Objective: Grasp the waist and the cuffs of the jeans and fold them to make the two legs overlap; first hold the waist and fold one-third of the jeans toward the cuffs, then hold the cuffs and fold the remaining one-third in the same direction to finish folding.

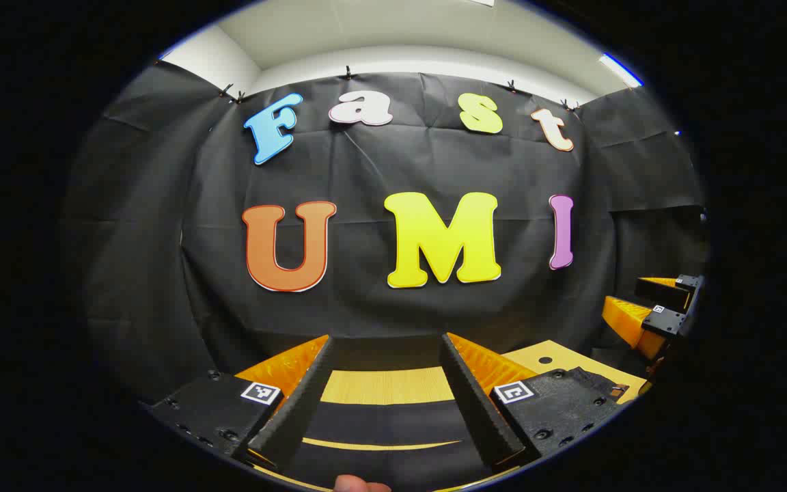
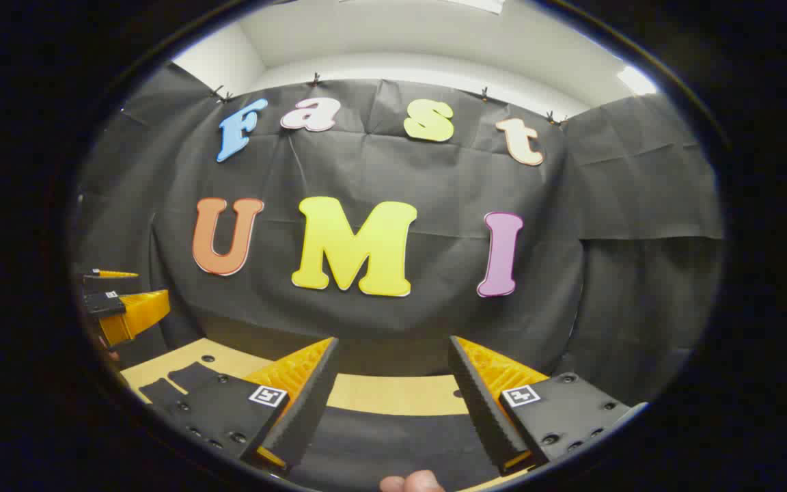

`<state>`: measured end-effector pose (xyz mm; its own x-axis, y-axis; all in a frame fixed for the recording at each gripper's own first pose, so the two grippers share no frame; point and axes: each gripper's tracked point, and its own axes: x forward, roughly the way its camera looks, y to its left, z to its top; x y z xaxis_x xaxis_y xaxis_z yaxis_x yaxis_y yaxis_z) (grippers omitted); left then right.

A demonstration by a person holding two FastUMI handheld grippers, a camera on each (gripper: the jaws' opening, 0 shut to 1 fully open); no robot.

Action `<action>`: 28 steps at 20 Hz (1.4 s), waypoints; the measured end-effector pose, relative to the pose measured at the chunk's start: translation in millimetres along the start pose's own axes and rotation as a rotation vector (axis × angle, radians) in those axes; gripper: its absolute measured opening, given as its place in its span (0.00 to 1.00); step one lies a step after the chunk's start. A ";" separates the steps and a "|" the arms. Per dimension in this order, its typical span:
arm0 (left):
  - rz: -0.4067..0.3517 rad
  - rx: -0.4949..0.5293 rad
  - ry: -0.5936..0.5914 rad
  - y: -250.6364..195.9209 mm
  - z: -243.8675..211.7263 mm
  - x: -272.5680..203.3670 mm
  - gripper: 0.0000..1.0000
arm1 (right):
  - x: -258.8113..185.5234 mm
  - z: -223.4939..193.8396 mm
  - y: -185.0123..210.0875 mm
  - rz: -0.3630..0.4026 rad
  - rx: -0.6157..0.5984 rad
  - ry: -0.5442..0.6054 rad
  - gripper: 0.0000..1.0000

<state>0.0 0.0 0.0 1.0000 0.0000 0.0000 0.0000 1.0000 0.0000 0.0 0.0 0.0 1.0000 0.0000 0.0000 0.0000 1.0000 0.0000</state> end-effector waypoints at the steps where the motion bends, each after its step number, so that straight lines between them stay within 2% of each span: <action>1: -0.001 -0.002 0.001 1.6 0.8 1.9 0.98 | 0.3 0.0 0.1 -0.003 0.004 0.003 0.97; 13: 0.006 0.013 0.001 3.4 0.3 14.9 0.98 | 10.5 1.2 -3.1 -0.006 -0.017 0.003 0.97; 22: 0.032 0.002 0.046 9.4 -14.1 21.1 0.98 | 21.7 -5.4 -16.2 0.012 -0.010 0.026 0.97; 25: 0.072 -0.019 0.081 35.1 -28.6 27.1 0.98 | 25.8 -14.7 -42.9 -0.017 0.004 0.061 0.97; 28: 0.165 -0.085 0.160 80.6 -62.7 28.6 0.99 | 23.7 -47.3 -82.8 -0.053 0.065 0.164 0.97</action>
<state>28.6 80.6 -62.7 0.9737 0.1565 -0.1656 -0.1701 0.9828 -0.0714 23.7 -82.8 -47.3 0.9852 -0.0474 -0.1645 0.0581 0.9965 0.0606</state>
